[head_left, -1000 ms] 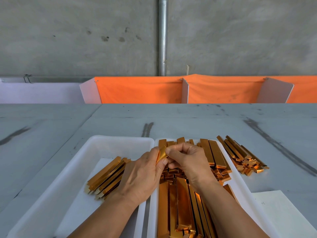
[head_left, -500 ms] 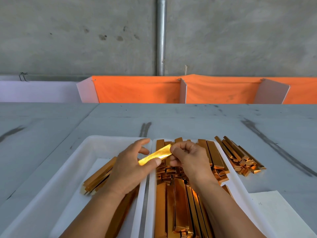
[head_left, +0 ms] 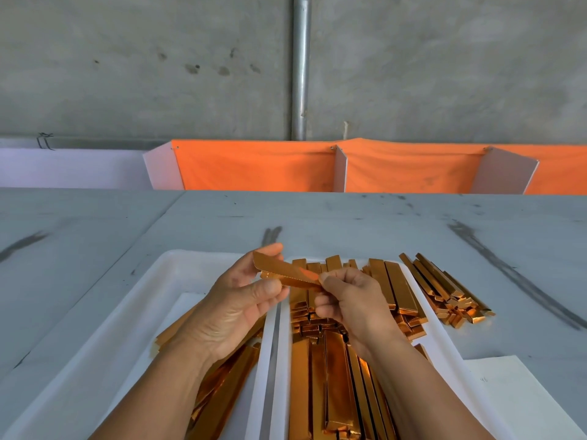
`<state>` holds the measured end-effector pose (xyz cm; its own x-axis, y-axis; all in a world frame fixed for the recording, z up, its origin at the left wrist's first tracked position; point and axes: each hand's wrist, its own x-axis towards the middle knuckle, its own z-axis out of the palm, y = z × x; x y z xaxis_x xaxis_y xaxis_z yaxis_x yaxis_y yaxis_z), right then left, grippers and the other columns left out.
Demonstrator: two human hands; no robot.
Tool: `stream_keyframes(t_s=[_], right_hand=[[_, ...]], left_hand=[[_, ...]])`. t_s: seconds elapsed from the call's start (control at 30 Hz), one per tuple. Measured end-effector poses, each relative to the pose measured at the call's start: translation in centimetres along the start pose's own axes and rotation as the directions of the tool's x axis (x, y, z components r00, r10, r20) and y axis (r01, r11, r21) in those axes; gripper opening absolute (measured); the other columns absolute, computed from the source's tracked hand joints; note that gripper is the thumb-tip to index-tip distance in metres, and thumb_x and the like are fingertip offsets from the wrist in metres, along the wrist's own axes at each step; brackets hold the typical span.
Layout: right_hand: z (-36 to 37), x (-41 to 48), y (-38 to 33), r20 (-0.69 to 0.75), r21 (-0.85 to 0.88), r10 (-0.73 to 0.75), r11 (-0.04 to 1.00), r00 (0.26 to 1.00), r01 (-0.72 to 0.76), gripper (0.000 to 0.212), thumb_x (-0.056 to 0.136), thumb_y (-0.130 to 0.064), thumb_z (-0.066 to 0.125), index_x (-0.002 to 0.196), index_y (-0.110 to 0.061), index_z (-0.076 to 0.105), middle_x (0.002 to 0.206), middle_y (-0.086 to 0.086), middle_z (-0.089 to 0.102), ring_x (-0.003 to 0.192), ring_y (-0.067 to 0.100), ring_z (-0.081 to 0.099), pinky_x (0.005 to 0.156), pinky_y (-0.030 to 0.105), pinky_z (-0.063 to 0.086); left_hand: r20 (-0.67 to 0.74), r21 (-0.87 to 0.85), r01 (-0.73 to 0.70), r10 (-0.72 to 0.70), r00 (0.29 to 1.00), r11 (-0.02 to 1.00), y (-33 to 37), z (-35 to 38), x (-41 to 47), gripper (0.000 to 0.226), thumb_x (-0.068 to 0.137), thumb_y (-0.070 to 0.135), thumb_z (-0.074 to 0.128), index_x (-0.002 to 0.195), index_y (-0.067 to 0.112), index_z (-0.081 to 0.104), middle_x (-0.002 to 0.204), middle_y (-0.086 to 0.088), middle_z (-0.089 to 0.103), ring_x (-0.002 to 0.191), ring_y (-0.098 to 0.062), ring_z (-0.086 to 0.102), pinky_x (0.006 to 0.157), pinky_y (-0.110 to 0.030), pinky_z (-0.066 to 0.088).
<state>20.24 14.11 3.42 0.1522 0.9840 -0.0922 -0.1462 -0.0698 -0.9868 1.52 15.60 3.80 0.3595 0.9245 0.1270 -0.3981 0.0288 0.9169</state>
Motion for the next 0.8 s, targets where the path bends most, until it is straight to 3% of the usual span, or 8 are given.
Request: stream_keyframes(t_s=[0.17,0.37,0.47,0.6,0.7,0.8], right_hand=[[0.3,-0.2,0.2,0.072,-0.084,-0.001,0.996,0.997,0.007,0.016,0.098,-0.017,0.060,0.094,-0.003,0.066,0.068,0.007,0.069,0.051,0.012,0.061,0.052,0.020,0.051],[0.6,-0.3,0.4,0.110,-0.251,-0.038,0.966,0.993,0.065,0.013,0.096,-0.019,0.062,0.088,-0.010,0.067,0.073,0.007,0.071,0.049,0.014,0.056,0.050,0.024,0.049],[0.6,-0.4,0.3,0.083,-0.249,-0.099,0.961,0.992,0.117,0.013,0.094,-0.020,0.064,0.085,-0.012,0.068,0.075,0.006,0.071,0.050,0.012,0.057,0.046,0.023,0.046],[0.7,-0.6,0.3,0.067,-0.254,-0.176,0.949,0.982,0.188,0.009,0.093,-0.020,0.066,0.086,-0.017,0.068,0.073,0.008,0.069,0.051,0.009,0.058,0.046,0.022,0.044],[0.7,-0.8,0.2,0.066,-0.231,-0.251,0.938,0.966,0.260,0.009,0.093,-0.017,0.066,0.084,-0.018,0.069,0.060,0.000,0.063,0.050,0.008,0.056,0.045,0.020,0.043],[0.8,-1.1,0.1,0.080,-0.215,-0.318,0.920,0.945,0.328,0.013,0.093,-0.015,0.066,0.082,-0.021,0.070,0.057,-0.009,0.062,0.052,0.003,0.057,0.046,0.013,0.043]], left_hand=[[-0.060,0.163,-0.009,0.019,0.998,0.987,-0.9,0.1,0.2,0.053,0.056,0.032,0.090,0.106,0.024,0.075,0.111,0.003,0.070,0.103,-0.014,0.065,0.081,-0.025,0.053],[-0.218,0.400,-0.084,0.184,0.959,0.913,-1.3,0.0,0.3,0.038,0.069,0.059,0.077,0.096,0.033,0.072,0.103,0.008,0.072,0.104,-0.008,0.065,0.091,-0.031,0.049],[-0.217,0.640,-0.079,0.278,0.936,0.765,-1.5,0.3,-0.1,0.036,0.077,0.073,0.056,0.087,0.038,0.058,0.086,0.015,0.070,0.086,-0.002,0.068,0.073,-0.025,0.052],[-0.171,0.862,-0.037,0.360,0.917,0.505,-2.3,0.5,0.0,0.046,0.077,0.072,0.043,0.085,0.027,0.045,0.065,-0.003,0.057,0.057,-0.012,0.059,0.055,-0.031,0.052],[-0.108,0.953,-0.003,0.349,0.931,0.304,-2.7,0.6,0.2,0.048,0.076,0.074,0.036,0.082,0.027,0.040,0.059,0.002,0.048,0.051,-0.011,0.047,0.047,-0.027,0.042],[-0.073,0.980,0.007,0.325,0.943,0.198,-3.0,0.7,0.3,0.047,0.073,0.076,0.030,0.075,0.029,0.033,0.056,0.007,0.041,0.049,-0.008,0.040,0.048,-0.023,0.033]])
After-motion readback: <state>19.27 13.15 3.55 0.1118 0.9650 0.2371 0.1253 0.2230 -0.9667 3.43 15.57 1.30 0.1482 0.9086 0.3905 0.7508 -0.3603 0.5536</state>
